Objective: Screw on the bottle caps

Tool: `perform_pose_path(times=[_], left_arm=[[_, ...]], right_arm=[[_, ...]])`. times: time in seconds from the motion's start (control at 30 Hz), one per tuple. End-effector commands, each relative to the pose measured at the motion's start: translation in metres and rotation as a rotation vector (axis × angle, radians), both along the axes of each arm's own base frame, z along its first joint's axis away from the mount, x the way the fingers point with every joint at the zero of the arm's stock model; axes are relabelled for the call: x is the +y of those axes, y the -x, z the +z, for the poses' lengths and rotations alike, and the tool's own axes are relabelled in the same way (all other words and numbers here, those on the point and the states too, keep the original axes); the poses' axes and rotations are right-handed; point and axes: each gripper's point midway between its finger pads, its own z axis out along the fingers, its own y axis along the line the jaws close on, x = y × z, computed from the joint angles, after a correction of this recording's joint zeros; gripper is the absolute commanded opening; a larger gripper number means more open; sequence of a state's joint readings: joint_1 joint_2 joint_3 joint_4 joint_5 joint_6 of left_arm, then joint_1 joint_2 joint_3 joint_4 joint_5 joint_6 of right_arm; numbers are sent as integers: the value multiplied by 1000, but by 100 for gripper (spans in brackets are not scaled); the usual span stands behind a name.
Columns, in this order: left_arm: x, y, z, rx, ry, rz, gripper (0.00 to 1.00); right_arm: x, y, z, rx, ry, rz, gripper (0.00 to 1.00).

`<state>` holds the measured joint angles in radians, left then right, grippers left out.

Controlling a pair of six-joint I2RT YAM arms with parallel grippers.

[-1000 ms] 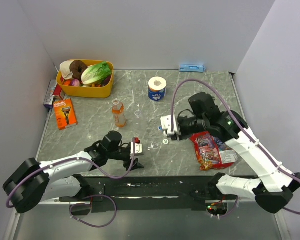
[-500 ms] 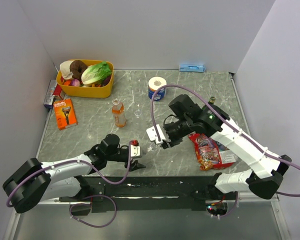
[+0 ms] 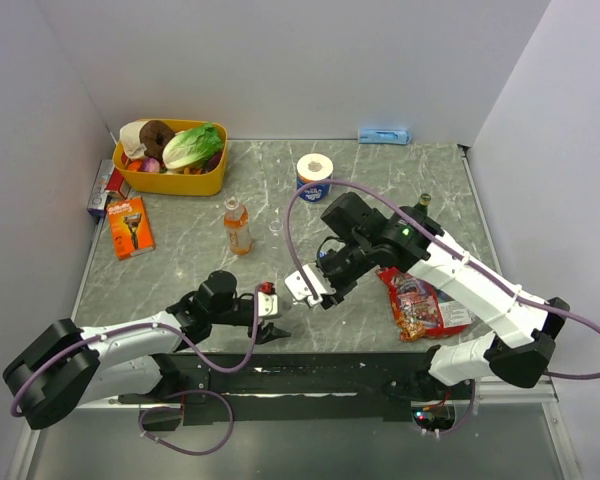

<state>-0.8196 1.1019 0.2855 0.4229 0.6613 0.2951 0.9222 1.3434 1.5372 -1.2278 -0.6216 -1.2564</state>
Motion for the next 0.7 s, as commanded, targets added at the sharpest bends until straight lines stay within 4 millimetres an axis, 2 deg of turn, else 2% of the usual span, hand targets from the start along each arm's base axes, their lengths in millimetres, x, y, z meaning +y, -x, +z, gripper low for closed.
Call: perform_pose_path(times=[0.0,0.5,0.67], left_arm=[[-7,-2,24,-86,82,-28,1],[-10,-3,29,-113,112,-34,1],[-9,-9,32,-140,123,-7,1]], right_arm=[[3,2,4,-33,3,37,30],[14,10,8,-1,-17,61,30],[8,13,2,1,20,73,29]])
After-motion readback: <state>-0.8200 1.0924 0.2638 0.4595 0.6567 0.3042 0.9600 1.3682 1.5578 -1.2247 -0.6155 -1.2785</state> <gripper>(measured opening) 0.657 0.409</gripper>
